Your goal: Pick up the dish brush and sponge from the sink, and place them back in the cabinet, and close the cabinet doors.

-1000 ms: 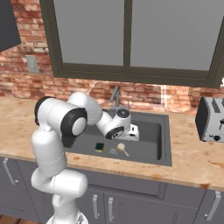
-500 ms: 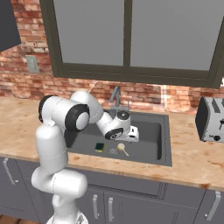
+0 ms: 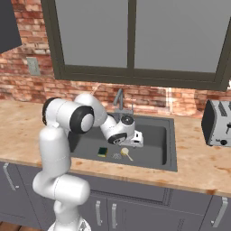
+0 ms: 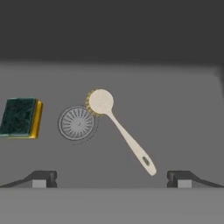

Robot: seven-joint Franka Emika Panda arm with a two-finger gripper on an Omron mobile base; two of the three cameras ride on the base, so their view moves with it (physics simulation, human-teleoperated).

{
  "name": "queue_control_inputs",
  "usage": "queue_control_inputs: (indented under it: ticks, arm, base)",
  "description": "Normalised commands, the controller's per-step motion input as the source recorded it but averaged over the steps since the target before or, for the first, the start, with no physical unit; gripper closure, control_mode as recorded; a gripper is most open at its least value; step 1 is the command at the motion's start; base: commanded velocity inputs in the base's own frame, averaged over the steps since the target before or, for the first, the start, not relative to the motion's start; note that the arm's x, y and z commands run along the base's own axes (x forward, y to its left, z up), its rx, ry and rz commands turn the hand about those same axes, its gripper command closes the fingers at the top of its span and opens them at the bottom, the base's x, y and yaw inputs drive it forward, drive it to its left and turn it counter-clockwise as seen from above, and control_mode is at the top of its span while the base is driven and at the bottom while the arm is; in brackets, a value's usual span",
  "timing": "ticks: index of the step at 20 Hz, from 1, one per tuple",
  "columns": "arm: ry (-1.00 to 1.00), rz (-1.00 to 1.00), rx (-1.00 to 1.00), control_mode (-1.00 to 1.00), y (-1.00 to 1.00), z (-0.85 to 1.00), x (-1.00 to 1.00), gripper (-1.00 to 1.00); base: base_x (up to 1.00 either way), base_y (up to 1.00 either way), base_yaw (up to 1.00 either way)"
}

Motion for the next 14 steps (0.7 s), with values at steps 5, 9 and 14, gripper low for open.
queue_control_inputs:
  ticks: [5,9,14]
  arm:
    - [0.0,0.0,0.0,-1.0,0.0,-0.09,0.06,-1.0]
    - [0.0,0.0,0.0,-1.0,0.0,-0.1,0.13,-1.0]
    - [0.0,0.0,0.0,-1.0,-0.03,-0.14,0.08,-1.0]
  base:
    - [0.0,0.0,0.0]
    - [0.0,0.0,0.0]
    - [0.0,0.0,0.0]
